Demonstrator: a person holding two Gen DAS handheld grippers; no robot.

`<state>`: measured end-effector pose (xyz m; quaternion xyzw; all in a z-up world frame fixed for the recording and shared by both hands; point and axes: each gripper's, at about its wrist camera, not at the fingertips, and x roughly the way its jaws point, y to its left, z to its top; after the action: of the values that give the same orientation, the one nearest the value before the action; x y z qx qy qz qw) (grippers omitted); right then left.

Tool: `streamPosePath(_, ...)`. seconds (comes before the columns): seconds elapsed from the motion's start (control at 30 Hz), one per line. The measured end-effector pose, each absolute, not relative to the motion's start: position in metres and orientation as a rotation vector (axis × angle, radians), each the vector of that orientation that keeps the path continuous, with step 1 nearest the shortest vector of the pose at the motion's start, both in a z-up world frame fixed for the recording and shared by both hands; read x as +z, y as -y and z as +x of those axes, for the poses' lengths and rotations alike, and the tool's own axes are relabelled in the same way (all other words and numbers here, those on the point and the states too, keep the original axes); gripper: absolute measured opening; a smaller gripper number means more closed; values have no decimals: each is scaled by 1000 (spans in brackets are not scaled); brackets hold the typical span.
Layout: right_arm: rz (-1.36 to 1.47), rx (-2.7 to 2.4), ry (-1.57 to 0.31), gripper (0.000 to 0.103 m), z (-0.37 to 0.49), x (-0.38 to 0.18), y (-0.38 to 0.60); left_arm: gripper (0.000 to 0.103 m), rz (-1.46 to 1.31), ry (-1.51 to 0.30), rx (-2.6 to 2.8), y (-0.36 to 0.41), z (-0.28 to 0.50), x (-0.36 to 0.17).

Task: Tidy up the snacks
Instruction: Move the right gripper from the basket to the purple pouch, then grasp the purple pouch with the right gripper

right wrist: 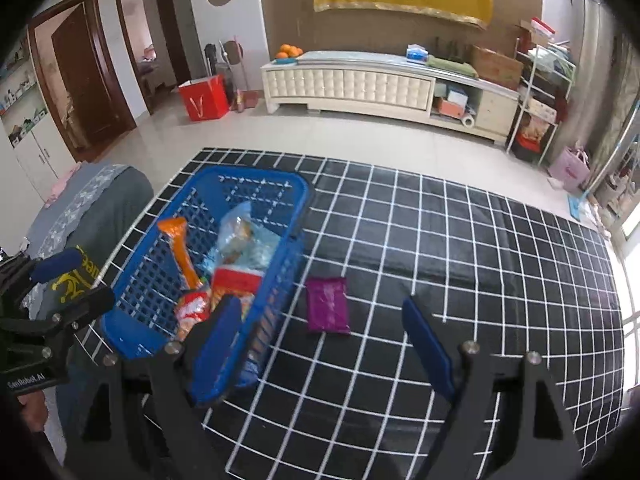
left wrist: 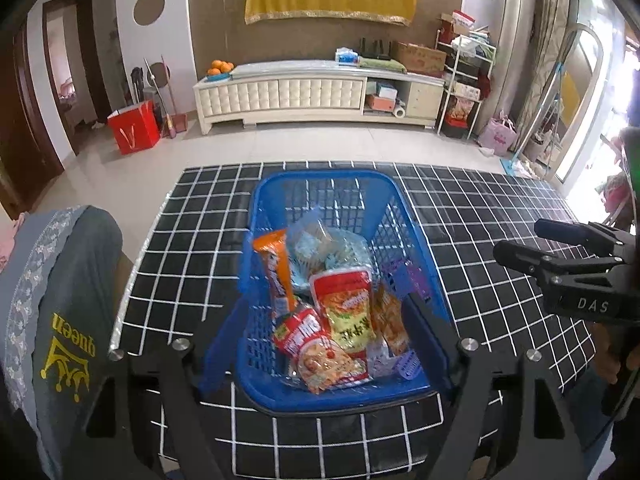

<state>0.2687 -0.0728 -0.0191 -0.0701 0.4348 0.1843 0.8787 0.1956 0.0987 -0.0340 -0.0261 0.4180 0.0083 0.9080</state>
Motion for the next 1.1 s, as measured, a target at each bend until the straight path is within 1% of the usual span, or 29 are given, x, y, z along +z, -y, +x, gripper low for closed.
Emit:
streamPosePath(0.13,-154,355,-920,87,270,-30,83,77,-41,-881,9,-92,200,-42)
streamPosePath(0.33,-137,341,-973,96,281,-54,93,77,-44,-930,-14,-88,215,-58)
streamPosePath(0.53,-135,367,-1064,96,298,-87,90,77,-37,-983,-7,-90,231,-81)
streamPosePath(1.1,-241,417,-1156,96,344,-160,63,77,26,-1070,-15,-90,276,-115)
